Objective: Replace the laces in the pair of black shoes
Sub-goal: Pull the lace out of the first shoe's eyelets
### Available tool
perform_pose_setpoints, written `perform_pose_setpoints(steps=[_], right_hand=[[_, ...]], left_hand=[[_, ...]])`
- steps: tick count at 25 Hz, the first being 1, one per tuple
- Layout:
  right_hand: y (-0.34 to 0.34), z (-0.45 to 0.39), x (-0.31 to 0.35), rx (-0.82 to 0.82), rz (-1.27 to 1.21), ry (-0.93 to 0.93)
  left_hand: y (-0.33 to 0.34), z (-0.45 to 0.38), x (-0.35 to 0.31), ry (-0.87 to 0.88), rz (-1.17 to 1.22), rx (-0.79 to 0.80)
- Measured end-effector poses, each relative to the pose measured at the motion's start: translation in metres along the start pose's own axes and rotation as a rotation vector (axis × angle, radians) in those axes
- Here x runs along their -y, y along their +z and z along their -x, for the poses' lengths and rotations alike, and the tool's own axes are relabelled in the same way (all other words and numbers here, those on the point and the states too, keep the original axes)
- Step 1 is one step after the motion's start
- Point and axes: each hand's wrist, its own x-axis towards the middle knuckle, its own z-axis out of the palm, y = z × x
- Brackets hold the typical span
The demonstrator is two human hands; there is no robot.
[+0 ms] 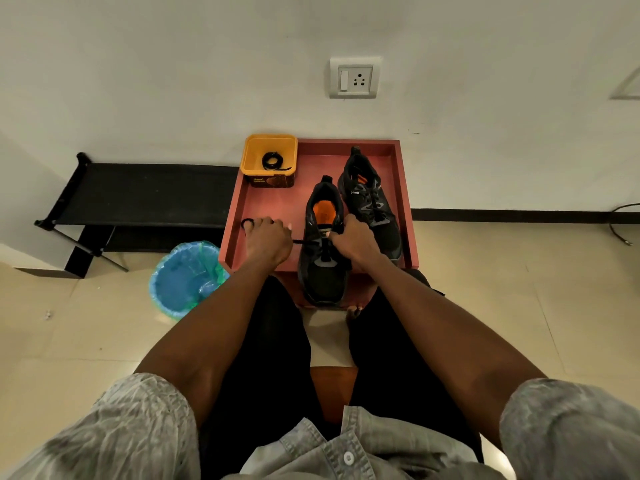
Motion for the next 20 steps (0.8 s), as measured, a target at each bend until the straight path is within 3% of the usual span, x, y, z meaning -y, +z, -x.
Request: perform_pose_setpoints(steps=[2, 5, 11, 15, 20], right_hand=[[-0.003, -0.002, 0.002, 0.004, 0.028, -0.006], [-0.002, -0.001, 0.006, -0.009, 0.044, -0.003], [0.005, -0.001, 0.004, -0.014, 0.085, -0.03], [-0.004, -0.004, -0.006, -0.027, -0.116, -0.012], [-0.007, -0.004, -0.023, 0.0, -0.489, 0.156]], left_hand=[[-0.001, -0.001, -0.012, 0.021, 0.134, -0.006], [-0.005, 0.0, -0.044, -0.094, 0.487, 0.123], [-0.001, -0.007, -0.051, -0.081, 0.544, 0.193], [0.009, -0.01, -0.033, -0.091, 0.642, 0.251], [0.039, -0.007, -0.018, -0.274, 0.956, 0.267]])
